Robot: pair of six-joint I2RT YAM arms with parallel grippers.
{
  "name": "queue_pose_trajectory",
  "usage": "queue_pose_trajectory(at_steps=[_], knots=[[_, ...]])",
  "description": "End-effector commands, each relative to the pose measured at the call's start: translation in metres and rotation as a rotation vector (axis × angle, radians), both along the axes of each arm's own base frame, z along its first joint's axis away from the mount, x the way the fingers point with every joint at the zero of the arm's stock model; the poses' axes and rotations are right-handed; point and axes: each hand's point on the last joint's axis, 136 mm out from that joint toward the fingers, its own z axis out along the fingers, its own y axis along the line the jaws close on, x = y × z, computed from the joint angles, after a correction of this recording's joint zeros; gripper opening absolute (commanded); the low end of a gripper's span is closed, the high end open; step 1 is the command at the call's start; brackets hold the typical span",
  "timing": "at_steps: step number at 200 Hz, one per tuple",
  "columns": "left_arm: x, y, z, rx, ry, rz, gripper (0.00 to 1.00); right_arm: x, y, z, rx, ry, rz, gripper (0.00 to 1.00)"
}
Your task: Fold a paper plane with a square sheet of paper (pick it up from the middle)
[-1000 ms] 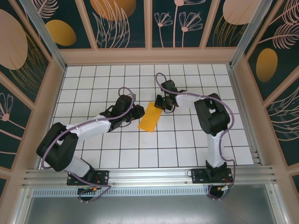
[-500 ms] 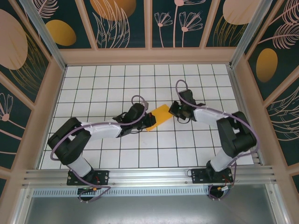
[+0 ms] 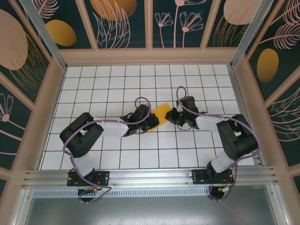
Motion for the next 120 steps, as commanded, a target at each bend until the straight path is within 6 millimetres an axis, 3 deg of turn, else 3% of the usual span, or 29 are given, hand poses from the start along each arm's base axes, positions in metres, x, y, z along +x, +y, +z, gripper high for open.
queue_pose_trajectory(at_steps=[1, 60, 120], knots=[[0.001, -0.014, 0.004, -0.029, 0.021, -0.022, 0.00, -0.005, 0.011, -0.003, 0.046, 0.016, 0.029, 0.00], [-0.008, -0.014, -0.013, 0.008, 0.094, -0.038, 0.00, -0.008, 0.014, -0.020, 0.049, 0.073, 0.019, 0.00], [-0.001, -0.009, -0.020, 0.081, 0.071, -0.026, 0.00, -0.013, 0.013, -0.031, 0.025, 0.099, 0.035, 0.00]])
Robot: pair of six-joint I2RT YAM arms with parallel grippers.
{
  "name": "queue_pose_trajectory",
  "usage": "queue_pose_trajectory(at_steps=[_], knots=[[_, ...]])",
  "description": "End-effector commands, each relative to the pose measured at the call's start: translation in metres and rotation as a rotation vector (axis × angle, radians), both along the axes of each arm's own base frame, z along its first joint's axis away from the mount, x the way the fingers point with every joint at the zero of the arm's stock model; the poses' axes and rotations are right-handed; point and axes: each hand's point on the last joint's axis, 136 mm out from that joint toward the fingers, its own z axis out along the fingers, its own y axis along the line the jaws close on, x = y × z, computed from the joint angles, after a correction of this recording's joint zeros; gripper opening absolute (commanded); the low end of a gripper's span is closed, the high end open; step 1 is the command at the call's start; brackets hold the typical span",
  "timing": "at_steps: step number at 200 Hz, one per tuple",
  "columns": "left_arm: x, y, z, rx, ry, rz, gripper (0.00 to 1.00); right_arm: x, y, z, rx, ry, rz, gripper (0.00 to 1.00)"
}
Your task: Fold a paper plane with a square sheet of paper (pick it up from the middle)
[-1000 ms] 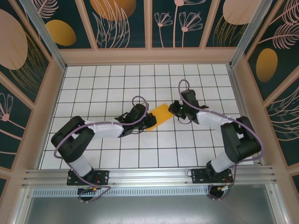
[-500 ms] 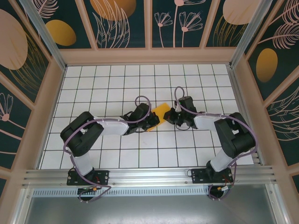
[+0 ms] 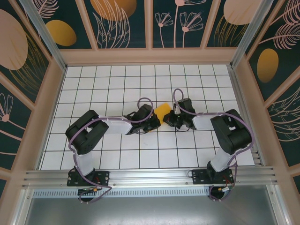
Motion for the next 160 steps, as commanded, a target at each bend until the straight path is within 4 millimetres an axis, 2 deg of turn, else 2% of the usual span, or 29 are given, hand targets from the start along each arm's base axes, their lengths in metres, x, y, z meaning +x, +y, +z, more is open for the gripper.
queue_pose_trajectory(at_steps=[1, 87, 160], knots=[[0.005, -0.002, 0.002, 0.038, -0.020, -0.004, 0.00, -0.005, 0.002, -0.009, -0.002, 0.020, 0.019, 0.00], [-0.001, 0.004, -0.020, 0.097, 0.021, -0.013, 0.00, -0.007, -0.001, -0.021, -0.033, 0.043, 0.018, 0.00], [-0.006, 0.019, -0.035, 0.175, 0.056, 0.009, 0.00, -0.001, -0.005, -0.025, -0.086, 0.024, 0.022, 0.00]])
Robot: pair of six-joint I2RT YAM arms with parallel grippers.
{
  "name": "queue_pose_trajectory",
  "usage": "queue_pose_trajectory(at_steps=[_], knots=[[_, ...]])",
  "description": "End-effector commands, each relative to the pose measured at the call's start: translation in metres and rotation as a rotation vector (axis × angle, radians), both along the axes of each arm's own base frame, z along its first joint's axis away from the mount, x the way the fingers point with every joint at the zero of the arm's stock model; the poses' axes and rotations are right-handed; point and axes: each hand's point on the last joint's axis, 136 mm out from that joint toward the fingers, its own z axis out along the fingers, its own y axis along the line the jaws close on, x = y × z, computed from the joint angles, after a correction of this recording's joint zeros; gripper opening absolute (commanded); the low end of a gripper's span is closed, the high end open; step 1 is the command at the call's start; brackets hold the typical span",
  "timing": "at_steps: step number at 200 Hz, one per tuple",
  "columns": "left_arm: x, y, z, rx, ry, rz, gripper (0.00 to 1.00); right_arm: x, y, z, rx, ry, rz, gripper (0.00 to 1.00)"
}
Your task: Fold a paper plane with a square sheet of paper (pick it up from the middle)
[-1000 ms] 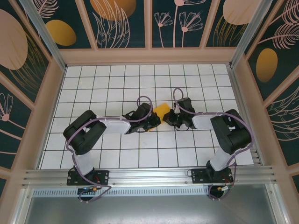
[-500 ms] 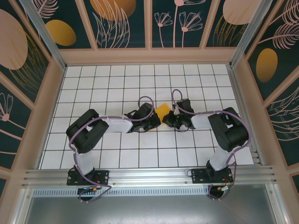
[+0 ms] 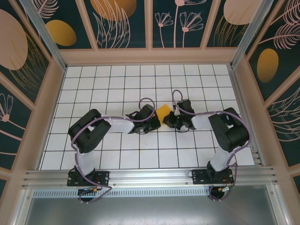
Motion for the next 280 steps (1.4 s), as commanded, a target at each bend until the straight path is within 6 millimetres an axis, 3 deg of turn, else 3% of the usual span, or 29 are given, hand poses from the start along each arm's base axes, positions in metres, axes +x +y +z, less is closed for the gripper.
queue_pose_trajectory(at_steps=[1, 39, 112, 151, 182, 208, 242, 280], knots=[[-0.008, 0.017, -0.023, 0.108, 0.042, 0.007, 0.00, 0.002, -0.003, -0.012, -0.064, 0.000, 0.012, 0.00], [-0.011, 0.021, -0.026, 0.122, 0.057, 0.011, 0.00, 0.016, -0.017, -0.017, -0.112, -0.008, -0.015, 0.00], [-0.019, 0.028, -0.033, 0.135, 0.076, 0.008, 0.00, 0.056, -0.075, -0.023, -0.186, -0.020, -0.142, 0.00], [-0.019, 0.027, -0.032, 0.132, 0.073, 0.003, 0.00, 0.079, -0.093, -0.017, -0.200, -0.052, -0.183, 0.00], [-0.019, 0.026, -0.032, 0.128, 0.073, -0.002, 0.00, 0.091, -0.085, 0.012, -0.147, -0.134, -0.158, 0.00], [-0.019, 0.025, -0.032, 0.128, 0.074, -0.004, 0.00, 0.086, -0.070, 0.032, -0.089, -0.186, -0.098, 0.00], [-0.018, 0.024, -0.031, 0.127, 0.071, -0.006, 0.00, 0.060, -0.037, 0.033, -0.050, -0.182, 0.009, 0.00], [-0.017, 0.023, -0.030, 0.125, 0.068, -0.010, 0.00, 0.047, -0.023, 0.022, -0.038, -0.144, 0.041, 0.00]])
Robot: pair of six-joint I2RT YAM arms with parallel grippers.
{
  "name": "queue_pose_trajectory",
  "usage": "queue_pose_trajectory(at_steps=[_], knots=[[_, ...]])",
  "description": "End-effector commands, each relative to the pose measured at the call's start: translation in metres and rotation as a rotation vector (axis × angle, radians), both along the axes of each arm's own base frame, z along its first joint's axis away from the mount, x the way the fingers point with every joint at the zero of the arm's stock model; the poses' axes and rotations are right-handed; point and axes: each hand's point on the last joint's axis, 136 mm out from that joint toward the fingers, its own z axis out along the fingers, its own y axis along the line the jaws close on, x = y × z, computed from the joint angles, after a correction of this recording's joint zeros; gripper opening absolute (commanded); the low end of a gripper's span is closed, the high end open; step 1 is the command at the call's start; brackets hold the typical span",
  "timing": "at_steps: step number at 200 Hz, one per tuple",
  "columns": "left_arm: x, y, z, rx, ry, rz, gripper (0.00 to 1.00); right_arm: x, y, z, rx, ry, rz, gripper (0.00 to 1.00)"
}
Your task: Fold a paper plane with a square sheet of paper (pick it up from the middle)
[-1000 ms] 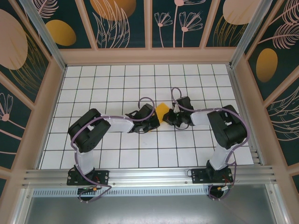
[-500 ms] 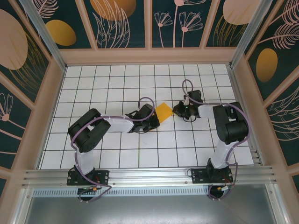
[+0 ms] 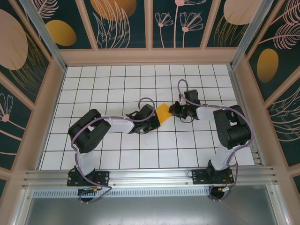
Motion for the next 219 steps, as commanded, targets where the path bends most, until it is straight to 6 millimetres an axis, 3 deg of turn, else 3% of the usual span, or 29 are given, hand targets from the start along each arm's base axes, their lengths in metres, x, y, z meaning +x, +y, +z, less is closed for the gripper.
queue_pose_trajectory(at_steps=[1, 42, 73, 93, 103, 124, 166, 219], knots=[[-0.019, 0.021, -0.029, 0.111, 0.077, -0.021, 0.00, -0.009, 0.007, -0.002, 0.022, 0.007, 0.035, 0.00], [-0.017, 0.017, -0.024, 0.105, 0.058, -0.038, 0.00, -0.014, 0.002, -0.025, -0.023, 0.073, 0.033, 0.00], [-0.008, 0.006, -0.006, 0.094, -0.059, -0.146, 0.00, -0.018, -0.005, -0.042, -0.087, 0.130, 0.032, 0.00], [-0.001, -0.005, 0.018, 0.069, -0.191, -0.243, 0.00, -0.020, -0.009, -0.050, -0.120, 0.154, 0.032, 0.00], [0.009, -0.018, 0.041, 0.044, -0.276, -0.288, 0.00, -0.021, -0.011, -0.052, -0.130, 0.160, 0.035, 0.00], [0.016, -0.027, 0.058, 0.052, -0.399, -0.372, 0.00, -0.020, -0.012, -0.053, -0.134, 0.168, 0.036, 0.00], [0.029, -0.033, 0.046, 0.132, -0.495, -0.477, 0.00, -0.018, -0.012, -0.054, -0.125, 0.174, 0.064, 0.00], [0.034, -0.033, 0.028, 0.126, -0.481, -0.512, 0.00, -0.008, -0.007, -0.051, -0.105, 0.126, 0.142, 0.00]])
